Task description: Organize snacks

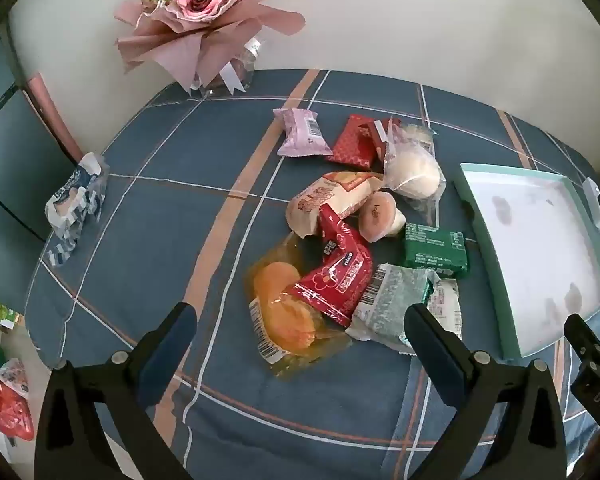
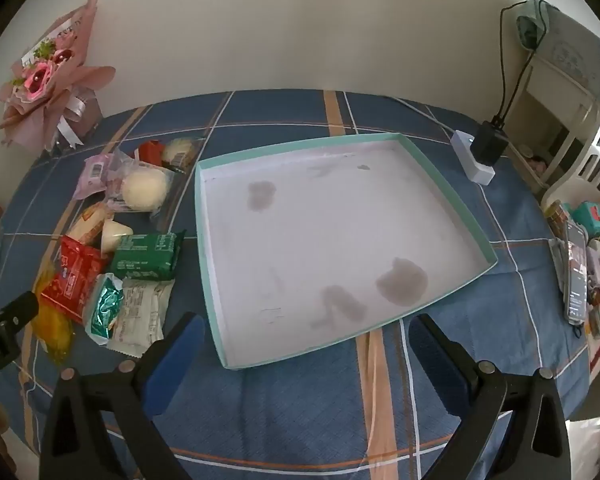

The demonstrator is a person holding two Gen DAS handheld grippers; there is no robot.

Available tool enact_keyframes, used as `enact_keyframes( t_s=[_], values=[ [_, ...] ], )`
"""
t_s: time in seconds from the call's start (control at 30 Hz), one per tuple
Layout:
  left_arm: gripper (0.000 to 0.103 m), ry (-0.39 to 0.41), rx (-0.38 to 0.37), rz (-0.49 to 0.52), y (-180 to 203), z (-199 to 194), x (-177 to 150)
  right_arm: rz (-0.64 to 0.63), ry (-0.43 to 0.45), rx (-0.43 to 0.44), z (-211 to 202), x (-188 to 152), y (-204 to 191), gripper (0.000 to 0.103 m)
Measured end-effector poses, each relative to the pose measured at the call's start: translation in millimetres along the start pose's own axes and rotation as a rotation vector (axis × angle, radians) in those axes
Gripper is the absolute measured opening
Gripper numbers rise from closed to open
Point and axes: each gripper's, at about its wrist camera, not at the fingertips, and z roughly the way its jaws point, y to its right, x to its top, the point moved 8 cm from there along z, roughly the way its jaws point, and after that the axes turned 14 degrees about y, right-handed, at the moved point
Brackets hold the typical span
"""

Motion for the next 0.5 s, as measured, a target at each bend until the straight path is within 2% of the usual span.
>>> enact_keyframes(
  t_s=[0.3, 0.5],
  values=[
    [0.103, 0.006, 0.024, 0.007, 7.1, -4.2, -1.8, 0.005, 0.0, -0.004, 0.2, -1.5, -1.6, 0.103],
    [0.103, -0.006, 0.0, 0.013, 1.4, 1.0, -1.6, 0.001, -0.009, 0.0, 1.5, -1.7, -1.7, 0.103]
  ],
)
